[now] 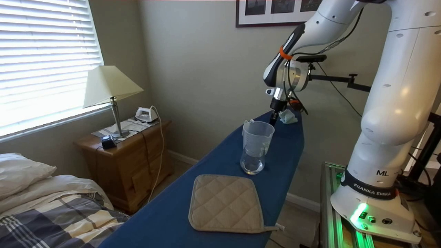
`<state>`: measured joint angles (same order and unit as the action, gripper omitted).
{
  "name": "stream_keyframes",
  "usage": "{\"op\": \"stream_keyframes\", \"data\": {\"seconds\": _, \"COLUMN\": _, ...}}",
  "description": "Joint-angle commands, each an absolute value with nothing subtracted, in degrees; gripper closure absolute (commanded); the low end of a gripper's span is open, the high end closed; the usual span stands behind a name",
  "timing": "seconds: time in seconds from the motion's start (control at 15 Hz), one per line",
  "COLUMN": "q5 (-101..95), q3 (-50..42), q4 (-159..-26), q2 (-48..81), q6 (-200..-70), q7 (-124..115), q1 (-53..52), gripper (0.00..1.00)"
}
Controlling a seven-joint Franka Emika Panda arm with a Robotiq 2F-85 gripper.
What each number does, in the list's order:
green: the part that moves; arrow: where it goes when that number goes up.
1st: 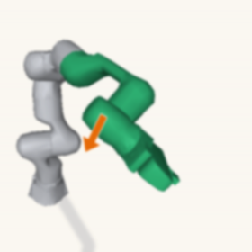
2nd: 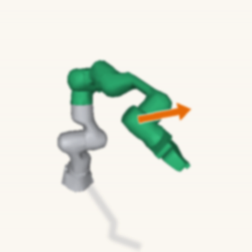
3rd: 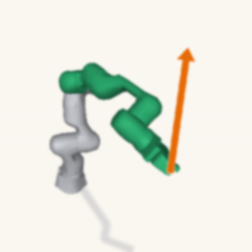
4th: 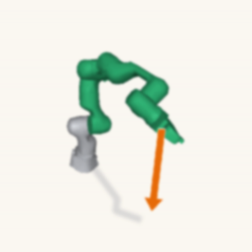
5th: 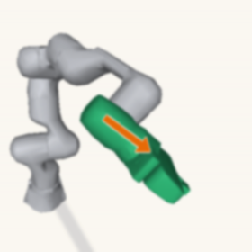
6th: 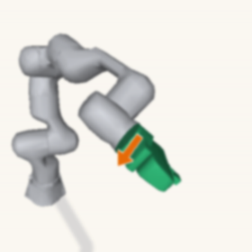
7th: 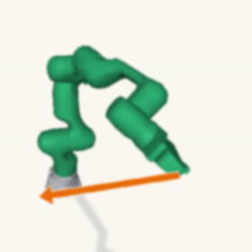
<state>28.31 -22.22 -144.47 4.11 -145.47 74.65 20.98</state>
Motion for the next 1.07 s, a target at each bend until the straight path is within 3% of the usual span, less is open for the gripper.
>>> {"op": "stream_keyframes", "data": {"seconds": 0.0, "q5": 30.2, "q3": -21.2, "q4": -143.8, "q2": 4.5, "q6": -145.7, "q7": 72.8, "q1": 22.3, "gripper": 0.84}}
{"op": "stream_keyframes", "data": {"seconds": 0.67, "q5": 30.2, "q3": -21.2, "q4": -144.9, "q2": 2.8, "q6": -146.0, "q7": 65.2, "q1": 22.4, "gripper": 0.91}}
{"op": "stream_keyframes", "data": {"seconds": 1.0, "q5": 29.8, "q3": -21.2, "q4": -145.5, "q2": 1.0, "q6": -146.2, "q7": 61.2, "q1": 22.1, "gripper": 0.85}}
